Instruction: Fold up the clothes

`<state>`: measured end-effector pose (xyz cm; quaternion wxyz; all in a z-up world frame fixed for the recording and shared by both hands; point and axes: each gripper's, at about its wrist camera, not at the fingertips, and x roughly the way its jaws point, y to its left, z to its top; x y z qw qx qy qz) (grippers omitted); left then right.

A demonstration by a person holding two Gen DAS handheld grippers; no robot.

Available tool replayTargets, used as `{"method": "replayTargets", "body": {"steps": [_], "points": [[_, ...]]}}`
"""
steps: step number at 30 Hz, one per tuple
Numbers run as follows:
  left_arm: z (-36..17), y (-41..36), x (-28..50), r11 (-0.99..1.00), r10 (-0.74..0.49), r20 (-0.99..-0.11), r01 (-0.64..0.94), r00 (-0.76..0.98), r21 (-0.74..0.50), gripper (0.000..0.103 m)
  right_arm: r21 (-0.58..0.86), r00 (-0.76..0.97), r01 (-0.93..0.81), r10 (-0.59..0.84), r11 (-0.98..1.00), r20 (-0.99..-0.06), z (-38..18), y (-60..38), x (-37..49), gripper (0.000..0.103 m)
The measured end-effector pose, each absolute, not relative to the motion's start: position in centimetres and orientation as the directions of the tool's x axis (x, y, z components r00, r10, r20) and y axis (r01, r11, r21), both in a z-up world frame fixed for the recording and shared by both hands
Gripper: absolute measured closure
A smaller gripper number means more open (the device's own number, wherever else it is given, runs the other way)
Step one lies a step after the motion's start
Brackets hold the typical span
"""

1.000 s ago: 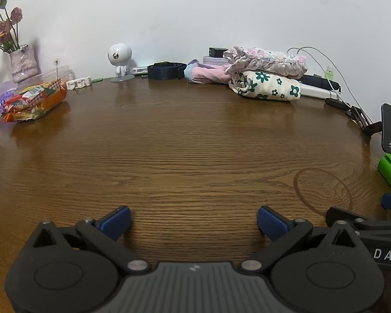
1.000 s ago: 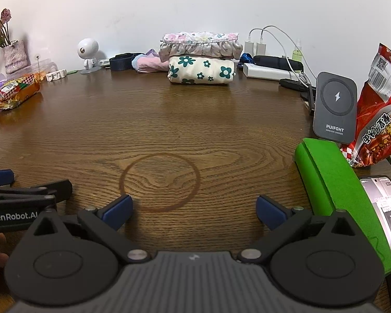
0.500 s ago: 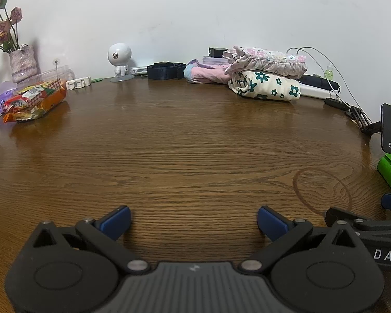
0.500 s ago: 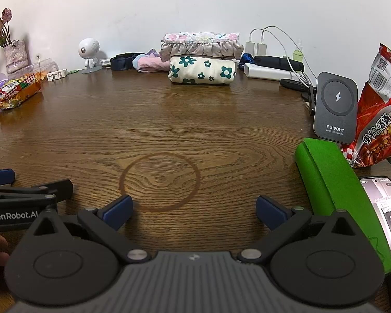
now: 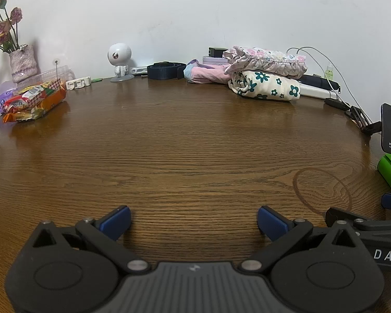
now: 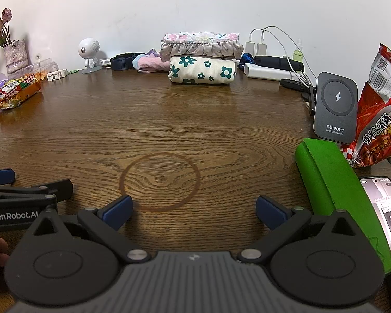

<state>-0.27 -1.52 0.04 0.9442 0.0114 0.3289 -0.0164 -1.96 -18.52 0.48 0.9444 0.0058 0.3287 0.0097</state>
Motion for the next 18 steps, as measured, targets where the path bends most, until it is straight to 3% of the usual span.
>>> {"method": "replayTargets", "body": {"steps": [18], "points": [[0.07,-1.53,-0.26,0.999,-0.023,-0.622,0.039,0.783,0.011,0.0,0.017,0.783,-0.013,0.021,1.0,-0.621,0.52,-18.52,-1.93,0.001]]}}
